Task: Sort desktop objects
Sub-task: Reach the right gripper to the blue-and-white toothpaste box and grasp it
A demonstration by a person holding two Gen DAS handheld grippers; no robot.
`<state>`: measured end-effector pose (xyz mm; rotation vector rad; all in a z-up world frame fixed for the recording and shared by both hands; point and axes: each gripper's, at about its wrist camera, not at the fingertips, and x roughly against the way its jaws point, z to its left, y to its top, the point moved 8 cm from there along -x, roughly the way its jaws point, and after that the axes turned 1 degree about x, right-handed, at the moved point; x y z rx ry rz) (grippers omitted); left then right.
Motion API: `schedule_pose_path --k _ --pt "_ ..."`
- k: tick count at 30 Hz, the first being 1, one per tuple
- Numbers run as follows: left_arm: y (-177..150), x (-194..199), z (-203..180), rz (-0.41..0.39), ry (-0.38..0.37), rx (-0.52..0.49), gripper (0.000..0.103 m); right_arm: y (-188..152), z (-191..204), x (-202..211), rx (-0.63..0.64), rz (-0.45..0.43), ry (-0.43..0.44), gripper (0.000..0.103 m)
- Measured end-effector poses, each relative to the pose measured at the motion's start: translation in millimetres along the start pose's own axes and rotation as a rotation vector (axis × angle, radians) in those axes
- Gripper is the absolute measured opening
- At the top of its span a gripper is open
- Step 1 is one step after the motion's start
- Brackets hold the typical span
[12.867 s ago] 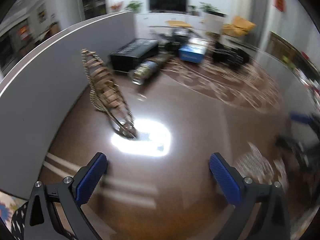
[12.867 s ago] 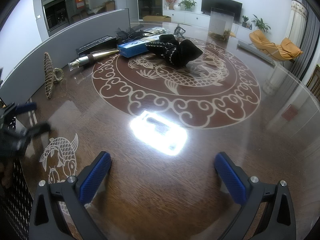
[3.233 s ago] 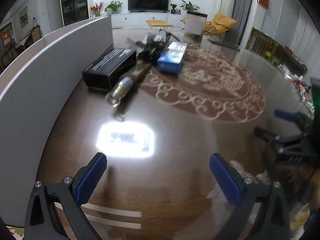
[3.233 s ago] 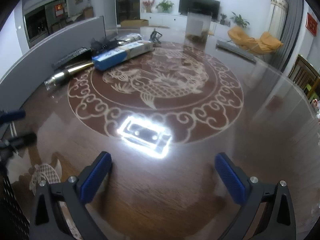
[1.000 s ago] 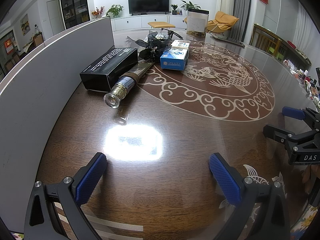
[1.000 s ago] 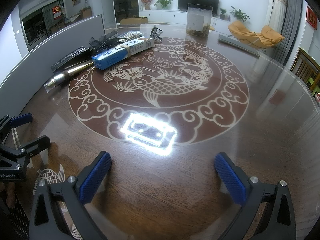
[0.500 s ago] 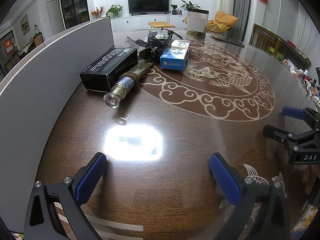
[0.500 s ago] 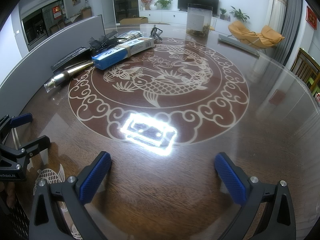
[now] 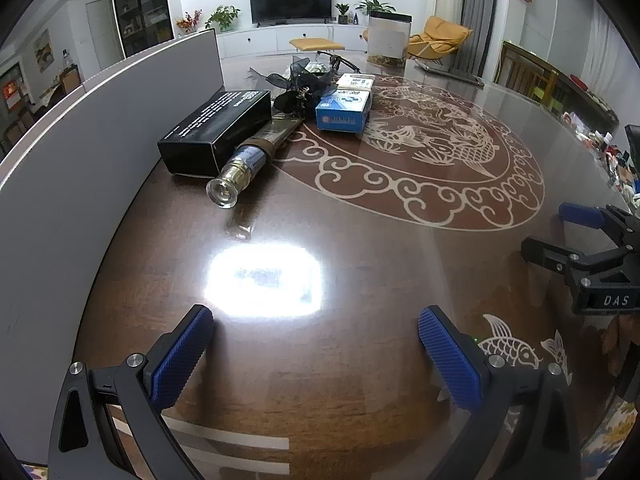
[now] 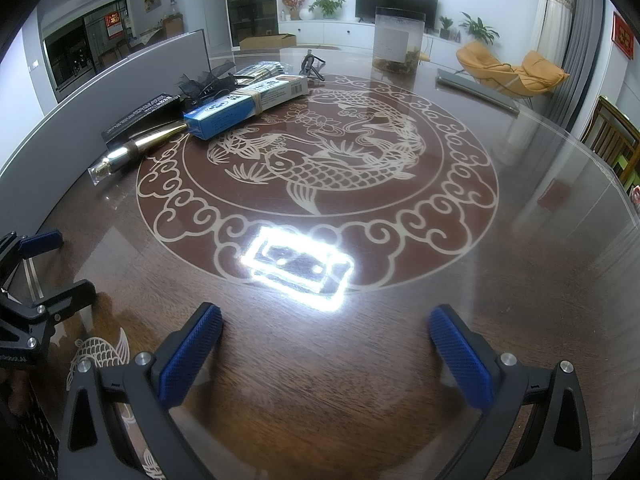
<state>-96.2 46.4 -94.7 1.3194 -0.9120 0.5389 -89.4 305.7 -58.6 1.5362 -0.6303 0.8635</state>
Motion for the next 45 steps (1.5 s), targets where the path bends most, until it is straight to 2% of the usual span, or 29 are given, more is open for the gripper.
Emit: schedule_pose_path --k 8,18,21,24,27,31,37,38,40,41,44,45 --pt "-11.9 7.6 5.5 0.011 -0.013 -0.02 0.103 0.0 0.0 0.1 0.0 0.0 0.0 0.103" --pt "-9.2 5.9 8.6 -0.003 -0.01 -0.015 0.103 -0.3 0.0 0.3 0.0 0.0 0.0 0.103" --pt "-9.6 6.2 8.4 -0.011 -0.01 -0.015 0.103 8.7 2.4 -5.8 0.007 0.014 0.014 0.103" --pt "-9.1 5.8 8.5 -0.015 -0.007 -0.013 0.103 48.4 23.3 -18.4 -0.006 0.034 0.151 0.103" --pt "-9.4 5.9 8.3 -0.018 -0.004 -0.008 0.103 102.3 47.8 -28.7 0.024 0.001 0.2 0.103" --pt "-8.5 4.9 8.7 -0.024 -0.001 -0.003 0.103 152.5 73.6 -71.8 0.049 0.062 0.197 0.103" --pt "-7.0 3.1 8.7 -0.03 0.004 0.003 0.103 183.0 85.1 -122.1 -0.049 0.128 0.161 0.103" --pt "-6.2 2.4 8.6 -0.03 0.004 0.003 0.103 185.7 86.3 -125.3 -0.05 0.12 0.152 0.099" --pt "-4.7 1.2 8.6 -0.029 0.004 0.004 0.103 187.1 89.2 -126.7 -0.024 0.106 0.129 0.082" --pt "-4.9 1.4 8.6 -0.029 0.004 0.004 0.103 186.7 90.0 -125.8 -0.002 0.1 0.11 0.07" --pt "-3.6 0.4 8.7 -0.031 0.007 0.008 0.103 180.1 88.2 -121.2 0.048 0.088 0.091 0.052" --pt "-3.6 0.1 8.8 -0.033 0.008 0.009 0.103 177.6 83.8 -117.3 0.053 0.087 0.093 0.051"
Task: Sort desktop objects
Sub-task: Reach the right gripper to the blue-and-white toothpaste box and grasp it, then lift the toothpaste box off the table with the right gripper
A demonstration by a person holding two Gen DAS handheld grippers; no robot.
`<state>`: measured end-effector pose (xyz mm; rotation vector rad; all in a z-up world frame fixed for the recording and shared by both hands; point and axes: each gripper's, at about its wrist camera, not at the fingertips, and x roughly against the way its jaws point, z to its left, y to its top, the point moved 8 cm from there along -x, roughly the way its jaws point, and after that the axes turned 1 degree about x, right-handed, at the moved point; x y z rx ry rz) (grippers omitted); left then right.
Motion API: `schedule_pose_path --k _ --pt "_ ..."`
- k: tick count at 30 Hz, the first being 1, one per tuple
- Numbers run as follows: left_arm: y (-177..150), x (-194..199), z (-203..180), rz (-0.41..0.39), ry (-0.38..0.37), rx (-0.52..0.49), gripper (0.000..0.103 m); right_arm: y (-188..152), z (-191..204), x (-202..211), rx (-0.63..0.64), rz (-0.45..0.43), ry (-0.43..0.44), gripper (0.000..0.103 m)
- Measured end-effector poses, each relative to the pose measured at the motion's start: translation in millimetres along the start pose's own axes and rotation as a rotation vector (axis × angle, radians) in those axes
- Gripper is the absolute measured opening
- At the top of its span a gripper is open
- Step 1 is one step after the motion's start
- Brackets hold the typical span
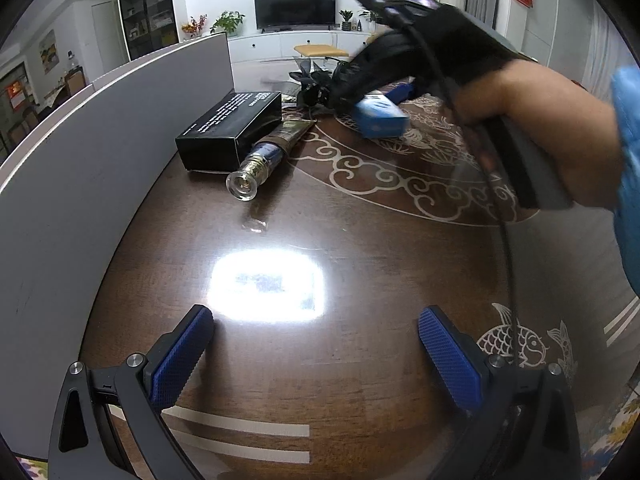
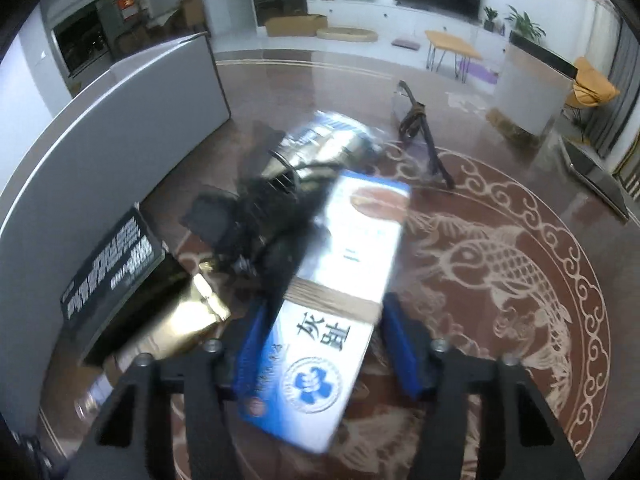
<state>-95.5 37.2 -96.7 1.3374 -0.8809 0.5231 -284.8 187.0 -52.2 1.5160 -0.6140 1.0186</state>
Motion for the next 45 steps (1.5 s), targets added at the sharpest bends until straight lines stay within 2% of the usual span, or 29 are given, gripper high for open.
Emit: schedule_pose_path --k 6,14,16,17,18,20,24,27,45 --pt "-0.2 -0.4 -0.8 -0.011 0.0 0.0 0.103 -49.3 -20.5 31.0 0.003 -0.027 0.013 0.046" --pt "-1.8 2.8 0.8 -0.015 0.002 0.003 0.103 -155.3 -44.5 100.6 0.031 -0.061 -0.042 0.046" --pt "-2.2 3.5 0.6 -0.016 0.002 0.003 0.103 -175.4 -48.9 114.2 0.026 -0.076 -0.062 0.051" --pt "-2.1 3.4 0.7 -0.017 0.002 0.004 0.103 -183.6 -50.3 119.8 0.022 -0.082 -0.072 0.059" --pt "-2.1 3.4 0.7 -0.017 0.002 0.003 0.103 -187.5 -51.8 121.7 0.019 -0.086 -0.078 0.068" --pt "-2.2 3.5 0.8 -0.019 0.003 0.004 0.103 -192.3 -56.7 121.4 0.007 -0.093 -0.084 0.078" --pt "-2.4 4.5 0.8 -0.025 0.006 0.005 0.103 -189.8 -58.2 115.3 -0.025 -0.102 -0.068 0.086" --pt "-2.6 4.1 0.7 -0.022 0.005 0.005 0.103 -186.2 -52.9 110.8 -0.018 -0.097 -0.068 0.102" --pt "-2.4 2.6 1.1 0.004 0.006 0.005 0.103 -185.8 -51.6 106.9 -0.015 -0.086 -0.066 0.103"
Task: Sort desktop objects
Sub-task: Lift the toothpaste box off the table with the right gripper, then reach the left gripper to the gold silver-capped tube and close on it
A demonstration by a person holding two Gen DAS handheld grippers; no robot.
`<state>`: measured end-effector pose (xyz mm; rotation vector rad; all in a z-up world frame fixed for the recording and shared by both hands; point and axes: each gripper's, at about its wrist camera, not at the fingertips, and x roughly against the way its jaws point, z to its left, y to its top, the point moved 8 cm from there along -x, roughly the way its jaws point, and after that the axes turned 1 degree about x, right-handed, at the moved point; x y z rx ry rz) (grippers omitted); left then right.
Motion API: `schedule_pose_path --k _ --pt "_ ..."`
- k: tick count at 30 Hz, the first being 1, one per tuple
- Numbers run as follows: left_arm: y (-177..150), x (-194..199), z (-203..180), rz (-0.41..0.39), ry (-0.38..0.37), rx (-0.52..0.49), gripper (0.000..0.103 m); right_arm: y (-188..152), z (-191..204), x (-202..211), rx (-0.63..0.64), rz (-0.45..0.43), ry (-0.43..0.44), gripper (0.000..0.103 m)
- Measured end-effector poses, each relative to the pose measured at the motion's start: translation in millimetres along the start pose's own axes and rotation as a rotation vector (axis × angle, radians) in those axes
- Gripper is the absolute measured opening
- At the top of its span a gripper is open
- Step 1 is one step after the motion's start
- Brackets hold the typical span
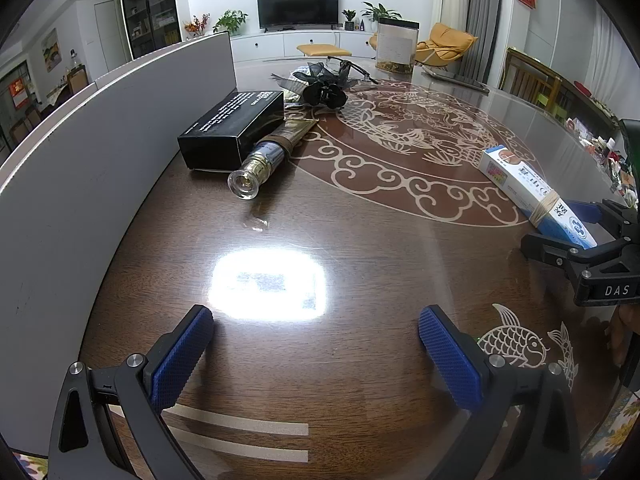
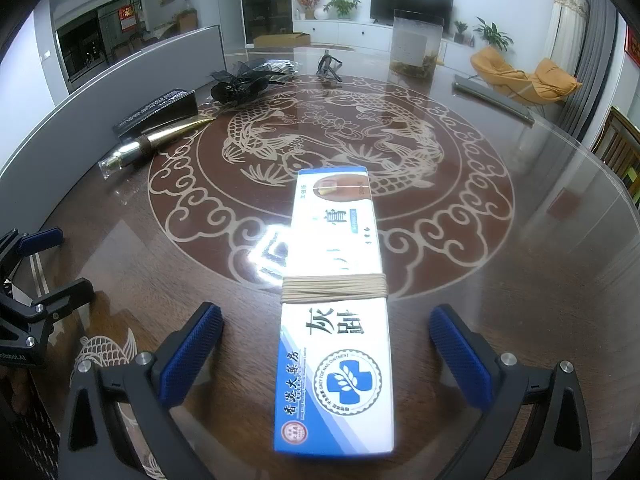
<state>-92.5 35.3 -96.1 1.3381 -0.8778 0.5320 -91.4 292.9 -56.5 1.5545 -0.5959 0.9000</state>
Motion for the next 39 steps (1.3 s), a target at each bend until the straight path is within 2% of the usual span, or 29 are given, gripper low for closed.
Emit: schedule_pose_path --k 25,28,30,33,35,39 --pt "0.1 0.1 -0.2 0.002 0.0 -0.001 0.103 0.0 -0.5 0.2 -0.001 0.0 -0.001 0.103" --pt "2.9 -3.8 -0.5 0.022 -0.012 -0.016 0.103 0.0 -0.5 0.2 -0.001 0.0 -0.001 0.103" --pt "10.2 -10.3 3.4 0.045 0.003 -0.002 0.103 0.3 -0.7 0.0 -0.001 0.0 -0.001 0.103" --pt "34.1 -25.9 17.7 0.077 0.11 0.067 0.103 0.0 -0.4 0.3 -0.001 0.0 -0.001 0.103" --pt "50.7 -37.2 21.1 0.081 0.143 0.071 0.103 -0.1 -0.5 0.3 -0.001 0.0 -0.001 0.103" --pt "72.9 -57.2 26.0 0.109 0.131 0.113 0.103 -0.2 -0.5 0.4 -0.001 0.0 -0.001 0.103"
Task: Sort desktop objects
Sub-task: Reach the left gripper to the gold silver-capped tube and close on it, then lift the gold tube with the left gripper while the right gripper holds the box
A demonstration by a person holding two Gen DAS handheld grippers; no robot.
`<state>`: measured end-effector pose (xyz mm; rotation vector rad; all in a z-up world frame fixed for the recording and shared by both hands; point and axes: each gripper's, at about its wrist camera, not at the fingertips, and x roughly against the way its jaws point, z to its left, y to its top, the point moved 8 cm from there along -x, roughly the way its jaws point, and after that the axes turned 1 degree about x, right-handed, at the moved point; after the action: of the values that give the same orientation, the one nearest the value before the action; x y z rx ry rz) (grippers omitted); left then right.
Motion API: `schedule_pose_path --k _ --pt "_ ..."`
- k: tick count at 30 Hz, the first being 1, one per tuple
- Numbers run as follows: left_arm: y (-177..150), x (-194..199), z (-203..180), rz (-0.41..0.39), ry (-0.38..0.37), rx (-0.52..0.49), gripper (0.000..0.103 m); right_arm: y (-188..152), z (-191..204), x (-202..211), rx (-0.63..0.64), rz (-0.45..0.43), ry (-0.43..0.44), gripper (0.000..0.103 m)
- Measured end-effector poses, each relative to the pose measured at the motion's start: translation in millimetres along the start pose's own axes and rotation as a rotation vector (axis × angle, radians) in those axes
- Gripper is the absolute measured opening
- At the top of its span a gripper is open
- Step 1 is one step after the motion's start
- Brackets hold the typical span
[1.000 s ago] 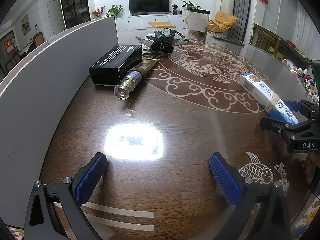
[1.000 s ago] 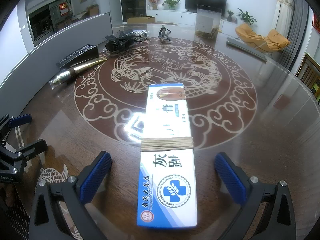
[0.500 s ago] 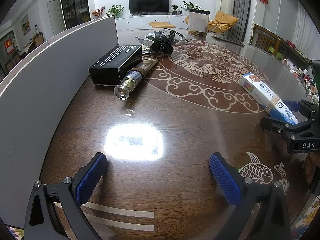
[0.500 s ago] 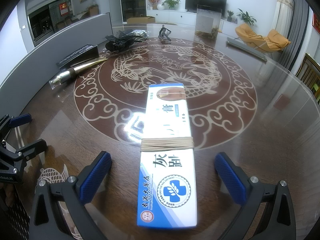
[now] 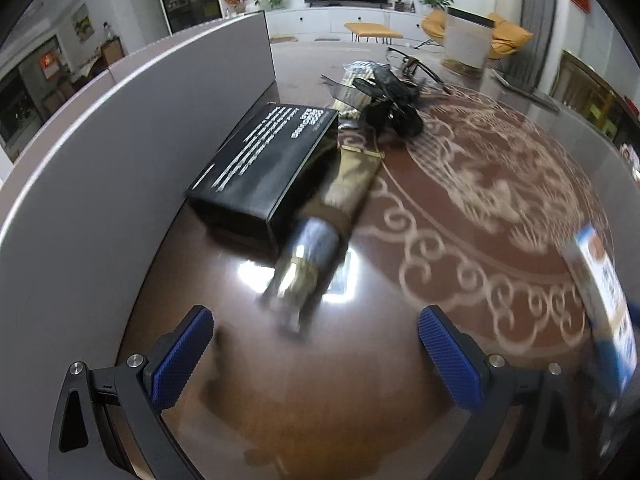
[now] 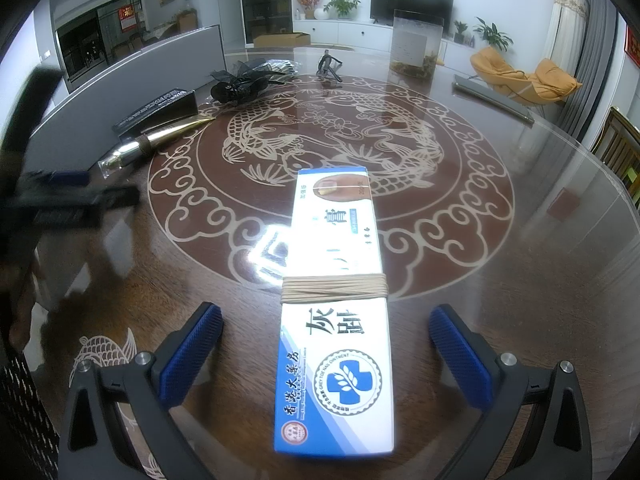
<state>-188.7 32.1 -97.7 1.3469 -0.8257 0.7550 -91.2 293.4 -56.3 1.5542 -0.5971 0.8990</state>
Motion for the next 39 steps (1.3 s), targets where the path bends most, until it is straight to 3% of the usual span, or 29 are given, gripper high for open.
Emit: schedule_pose_path --k 3,15,16,18,19,20,21,25,34,37,38,39 --pt "10.2 -9.6 -0.7 0.022 -0.038 0.026 0.103 -0.1 0.0 0.0 0.0 0.0 0.0 0.103" --pt "37.5 -24.8 -11.0 -0.003 -0.052 -0.002 0.102 0.3 -0.4 -0.2 0.0 0.0 -0.001 0.103" --pt "37.5 -23.5 -11.2 -0.014 -0.054 -0.01 0.098 -0.1 -0.2 0.0 0.0 0.0 -0.001 0.103" --pt "38.0 -18.3 -8.3 -0.036 -0.052 -0.013 0.066 -0.1 -0.1 0.0 0.0 0.0 -0.001 0.103" --pt "38.3 -15.2 -6.7 -0.04 -0.052 -0.014 0.057 -0.1 -0.1 0.0 0.0 0.0 -0.001 0.103" --pt "38.6 -13.4 -5.3 -0.04 -0.052 -0.017 0.035 -0.1 -0.1 0.0 0.0 0.0 -0.001 0.103" --pt "38.3 -12.0 -4.9 -0.036 -0.06 -0.024 0.031 -0.1 -0.1 0.0 0.0 0.0 -0.001 0.103" --pt "26.0 -4.7 -1.5 -0.028 -0.078 -0.031 0.03 -0.1 -0.1 -0.1 0.0 0.0 -0.001 0.103" --pt "-55.5 48.0 2.7 -0.06 -0.175 0.011 0.03 0.0 -0.1 -0.1 0.0 0.0 -0.001 0.103" --pt "-64.6 53.7 1.2 -0.075 -0.182 0.006 0.031 0.0 -0.1 -0.1 0.0 0.0 -0.001 0.103" --pt "-65.2 53.7 0.7 -0.085 -0.183 0.004 0.034 0.2 -0.2 -0.2 -0.001 0.0 -0.001 0.103" --pt "-65.7 53.7 -1.6 -0.094 -0.189 -0.002 0.048 0.0 -0.1 -0.1 -0.001 0.0 -0.001 0.103"
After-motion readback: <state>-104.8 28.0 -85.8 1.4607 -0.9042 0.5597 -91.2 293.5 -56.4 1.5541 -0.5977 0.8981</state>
